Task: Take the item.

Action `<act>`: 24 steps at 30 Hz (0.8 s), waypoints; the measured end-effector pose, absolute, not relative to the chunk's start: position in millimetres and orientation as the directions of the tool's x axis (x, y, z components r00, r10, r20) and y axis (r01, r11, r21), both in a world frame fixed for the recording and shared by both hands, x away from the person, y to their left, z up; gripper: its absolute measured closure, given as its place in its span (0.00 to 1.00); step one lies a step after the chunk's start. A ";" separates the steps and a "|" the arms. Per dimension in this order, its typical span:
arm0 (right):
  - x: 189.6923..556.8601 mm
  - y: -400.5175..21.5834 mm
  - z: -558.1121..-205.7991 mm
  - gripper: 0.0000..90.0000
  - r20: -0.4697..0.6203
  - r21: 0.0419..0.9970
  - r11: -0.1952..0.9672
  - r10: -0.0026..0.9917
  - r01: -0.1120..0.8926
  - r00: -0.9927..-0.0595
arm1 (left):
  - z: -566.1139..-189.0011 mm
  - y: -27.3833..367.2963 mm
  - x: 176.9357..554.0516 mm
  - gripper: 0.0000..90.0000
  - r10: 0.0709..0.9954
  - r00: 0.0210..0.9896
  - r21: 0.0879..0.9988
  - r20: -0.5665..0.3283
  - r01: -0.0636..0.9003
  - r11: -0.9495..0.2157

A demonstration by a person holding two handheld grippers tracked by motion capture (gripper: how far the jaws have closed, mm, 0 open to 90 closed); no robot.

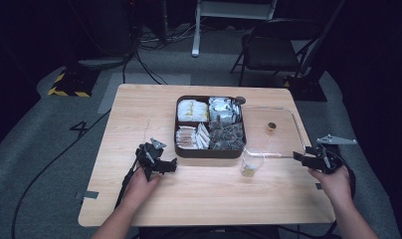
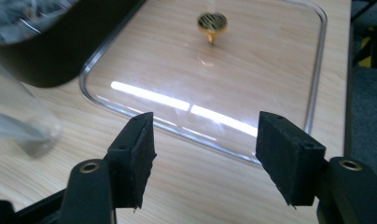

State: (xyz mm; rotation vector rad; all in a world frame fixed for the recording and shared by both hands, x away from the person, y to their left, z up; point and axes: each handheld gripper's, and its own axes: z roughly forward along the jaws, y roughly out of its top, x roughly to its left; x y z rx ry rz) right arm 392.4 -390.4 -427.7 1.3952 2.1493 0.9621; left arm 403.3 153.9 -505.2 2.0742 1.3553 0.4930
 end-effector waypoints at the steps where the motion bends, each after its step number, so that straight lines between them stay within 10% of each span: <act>1: 391.3 -393.8 -430.4 0.41 0.039 0.727 0.257 0.910 0.637 -0.412 | -505.2 154.2 403.3 0.00 0.913 0.407 0.665 -0.018 0.687 -0.293; 24: 378.5 -401.3 -489.9 0.25 0.022 0.643 0.295 0.915 0.707 -0.402 | -505.1 157.3 401.3 0.00 0.914 0.405 0.663 -0.022 0.690 -0.290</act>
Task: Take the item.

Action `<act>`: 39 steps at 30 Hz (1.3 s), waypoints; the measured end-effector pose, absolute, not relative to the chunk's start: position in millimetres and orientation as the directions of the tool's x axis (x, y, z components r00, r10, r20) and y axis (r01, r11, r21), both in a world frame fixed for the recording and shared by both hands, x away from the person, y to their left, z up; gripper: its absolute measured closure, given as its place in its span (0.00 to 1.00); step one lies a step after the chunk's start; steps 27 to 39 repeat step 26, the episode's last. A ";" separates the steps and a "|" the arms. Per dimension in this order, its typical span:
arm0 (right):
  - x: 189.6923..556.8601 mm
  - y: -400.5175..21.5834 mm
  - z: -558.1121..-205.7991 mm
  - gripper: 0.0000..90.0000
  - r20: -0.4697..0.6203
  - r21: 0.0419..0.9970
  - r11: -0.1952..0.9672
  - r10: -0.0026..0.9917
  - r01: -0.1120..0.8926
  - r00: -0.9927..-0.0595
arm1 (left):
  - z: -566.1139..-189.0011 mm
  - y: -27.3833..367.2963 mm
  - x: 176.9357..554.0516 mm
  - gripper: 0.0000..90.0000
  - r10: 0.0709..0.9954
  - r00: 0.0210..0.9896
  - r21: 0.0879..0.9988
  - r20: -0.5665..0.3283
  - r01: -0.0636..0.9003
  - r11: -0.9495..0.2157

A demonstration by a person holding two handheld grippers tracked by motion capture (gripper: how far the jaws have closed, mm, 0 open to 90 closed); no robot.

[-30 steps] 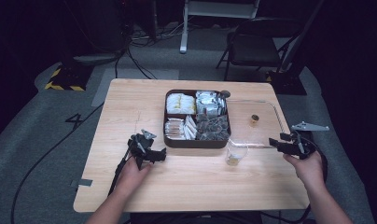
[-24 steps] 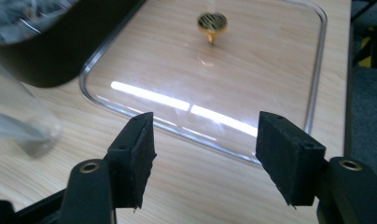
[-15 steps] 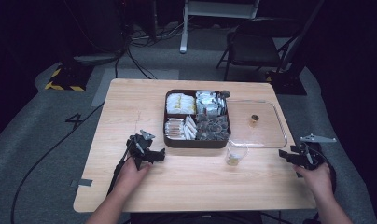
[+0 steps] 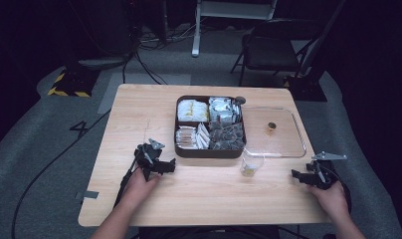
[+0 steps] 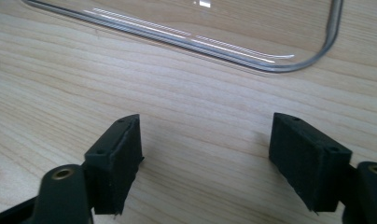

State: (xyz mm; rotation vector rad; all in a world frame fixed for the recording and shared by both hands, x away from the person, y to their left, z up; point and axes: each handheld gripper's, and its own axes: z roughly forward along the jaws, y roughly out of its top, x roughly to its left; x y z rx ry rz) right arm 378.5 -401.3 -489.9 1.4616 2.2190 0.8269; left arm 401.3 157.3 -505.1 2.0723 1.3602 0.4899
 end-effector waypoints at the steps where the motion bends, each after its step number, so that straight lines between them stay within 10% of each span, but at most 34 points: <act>1: 378.2 -397.1 -492.3 0.19 -0.006 0.645 0.317 0.912 0.695 -0.411 | -505.1 157.4 401.3 0.00 0.914 0.405 0.663 -0.022 0.690 -0.290; 18: 388.8 -401.2 -505.3 0.00 -0.008 0.712 0.462 0.758 0.529 -0.652 | -505.2 157.5 401.0 0.00 0.915 0.403 0.663 -0.022 0.691 -0.288; 39: 389.3 -401.3 -505.3 0.00 -0.008 0.712 0.465 0.755 0.526 -0.656 | -505.2 157.6 401.0 0.00 0.915 0.404 0.663 -0.022 0.691 -0.289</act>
